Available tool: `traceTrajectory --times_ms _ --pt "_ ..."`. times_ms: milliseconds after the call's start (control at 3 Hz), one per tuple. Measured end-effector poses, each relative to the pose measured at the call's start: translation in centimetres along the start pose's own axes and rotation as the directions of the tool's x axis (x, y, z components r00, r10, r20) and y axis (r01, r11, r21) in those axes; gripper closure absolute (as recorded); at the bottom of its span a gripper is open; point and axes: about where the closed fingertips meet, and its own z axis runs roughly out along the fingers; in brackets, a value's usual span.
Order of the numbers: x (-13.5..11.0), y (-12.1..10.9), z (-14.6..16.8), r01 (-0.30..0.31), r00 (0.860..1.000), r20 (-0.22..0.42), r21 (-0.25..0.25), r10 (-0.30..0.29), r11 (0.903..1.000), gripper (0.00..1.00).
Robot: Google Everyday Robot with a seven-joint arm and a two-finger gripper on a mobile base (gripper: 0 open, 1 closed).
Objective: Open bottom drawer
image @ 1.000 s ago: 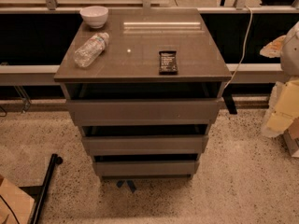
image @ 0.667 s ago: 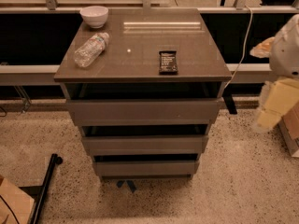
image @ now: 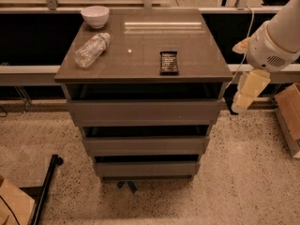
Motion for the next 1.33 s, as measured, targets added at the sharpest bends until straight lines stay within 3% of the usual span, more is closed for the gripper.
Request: traceTrajectory --times_ms 667,1333 --pt "0.4 2.1 -0.4 0.017 1.000 -0.004 -0.016 -0.017 0.9997 0.00" --pt "2.6 4.9 6.2 -0.005 0.993 0.115 -0.055 0.011 0.9985 0.00"
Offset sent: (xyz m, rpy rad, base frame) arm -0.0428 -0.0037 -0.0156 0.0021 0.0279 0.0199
